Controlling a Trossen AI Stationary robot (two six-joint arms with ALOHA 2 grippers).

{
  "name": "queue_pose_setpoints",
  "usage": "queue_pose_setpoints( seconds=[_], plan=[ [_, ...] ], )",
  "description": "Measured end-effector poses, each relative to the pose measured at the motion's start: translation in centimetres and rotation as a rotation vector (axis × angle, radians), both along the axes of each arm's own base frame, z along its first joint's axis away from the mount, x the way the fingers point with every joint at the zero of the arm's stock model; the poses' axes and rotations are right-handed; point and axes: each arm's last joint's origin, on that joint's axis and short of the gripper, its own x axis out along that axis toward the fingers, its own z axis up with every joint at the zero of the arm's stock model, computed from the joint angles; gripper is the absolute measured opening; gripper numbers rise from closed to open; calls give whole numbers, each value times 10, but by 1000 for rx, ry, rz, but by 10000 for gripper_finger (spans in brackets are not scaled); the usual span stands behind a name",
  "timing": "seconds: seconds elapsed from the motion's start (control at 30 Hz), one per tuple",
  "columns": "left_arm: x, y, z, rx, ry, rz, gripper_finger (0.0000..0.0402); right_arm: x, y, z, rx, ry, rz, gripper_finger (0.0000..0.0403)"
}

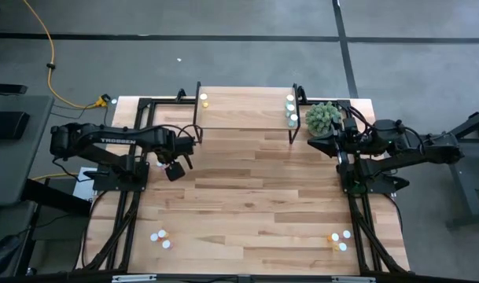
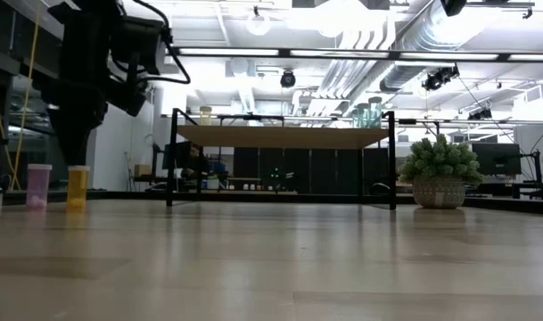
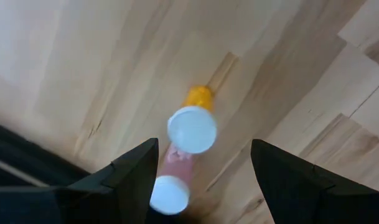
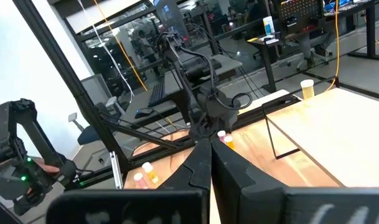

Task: Pick and place medicine bottles onto shelf by color
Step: Put the top orange pill bottle on the shelf

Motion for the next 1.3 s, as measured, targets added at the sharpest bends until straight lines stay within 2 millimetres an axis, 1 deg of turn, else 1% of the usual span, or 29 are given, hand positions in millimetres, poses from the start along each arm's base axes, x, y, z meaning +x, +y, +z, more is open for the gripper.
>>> queue_pose_setpoints(
  seconds=[0.2, 0.43, 0.63, 0.73, 0.9, 1.03, 1.13, 1.3],
  plan=[
    [3, 2, -5, 35, -37, -1, 245, 0, 0, 0, 1, 0, 0, 0],
    [3, 2, -5, 34, -33, -1, 239, 0, 0, 0, 4, -1, 0, 0],
    [5, 13, -16, 68, 50, 24, 219, 0, 0, 0, 4, -1, 0, 0],
    [6, 18, -22, 49, 78, 40, 214, 0, 0, 0, 4, -1, 0, 0],
    [9, 20, -29, 3, 87, 15, 214, 0, 0, 0, 4, -1, -7, 0],
    [9, 20, -30, 0, 91, 4, 212, 0, 0, 0, 3, -1, -16, 0],
    [9, 20, -29, 0, 91, 4, 202, 0, -1, 0, 2, -1, -22, 0],
    [8, 20, -29, -4, 99, -5, 165, 0, -1, 0, -1, 0, -29, 0]
  ],
)
